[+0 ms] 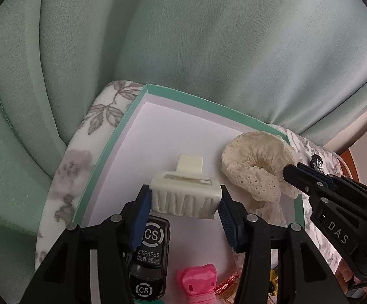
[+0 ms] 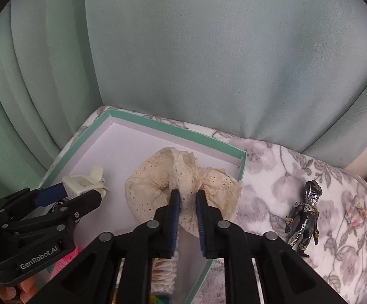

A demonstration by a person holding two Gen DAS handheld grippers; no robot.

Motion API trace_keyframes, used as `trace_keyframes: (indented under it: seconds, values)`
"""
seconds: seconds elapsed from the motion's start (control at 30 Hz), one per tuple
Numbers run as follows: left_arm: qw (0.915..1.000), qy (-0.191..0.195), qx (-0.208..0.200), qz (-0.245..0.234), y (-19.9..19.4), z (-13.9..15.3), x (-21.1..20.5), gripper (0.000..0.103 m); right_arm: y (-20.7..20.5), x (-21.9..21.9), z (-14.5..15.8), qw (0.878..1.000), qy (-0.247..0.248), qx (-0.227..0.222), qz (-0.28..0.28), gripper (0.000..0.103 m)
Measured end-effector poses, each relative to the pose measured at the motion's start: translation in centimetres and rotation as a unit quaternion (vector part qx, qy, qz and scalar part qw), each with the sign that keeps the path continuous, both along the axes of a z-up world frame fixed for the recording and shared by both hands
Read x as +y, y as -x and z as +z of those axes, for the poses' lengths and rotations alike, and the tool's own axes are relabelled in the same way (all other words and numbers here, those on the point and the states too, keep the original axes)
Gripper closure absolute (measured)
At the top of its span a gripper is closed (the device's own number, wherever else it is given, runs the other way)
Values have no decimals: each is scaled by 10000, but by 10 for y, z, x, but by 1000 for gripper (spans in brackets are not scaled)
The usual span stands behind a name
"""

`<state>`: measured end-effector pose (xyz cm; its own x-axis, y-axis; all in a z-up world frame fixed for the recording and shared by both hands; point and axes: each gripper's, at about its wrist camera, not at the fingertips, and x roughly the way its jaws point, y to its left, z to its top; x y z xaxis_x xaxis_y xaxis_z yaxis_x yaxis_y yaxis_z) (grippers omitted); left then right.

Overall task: Organize objects
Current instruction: 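Carry the claw clip and lace cloth into the mint tray and open both grippers, then move both grippers toward the black action figure and rainbow fuzzy bracelet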

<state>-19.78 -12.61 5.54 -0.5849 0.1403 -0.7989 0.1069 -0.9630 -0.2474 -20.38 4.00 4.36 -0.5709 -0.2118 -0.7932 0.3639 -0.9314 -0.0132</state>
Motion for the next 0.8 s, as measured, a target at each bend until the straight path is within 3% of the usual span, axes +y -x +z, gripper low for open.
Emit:
trace_keyframes:
  seconds: [0.07,0.57,0.8]
  values:
    - [10000,21,-4,36,-2,2,0,43,-3,1,3,10000,10,29,0,68]
    - [9991,72,316,276,-39,36,-1,42,-35,10,39,9995,108,286,83,67]
    - [9981,245,275,492,-61,40,-5,42,-57,20,43,9994,190,296,41,41]
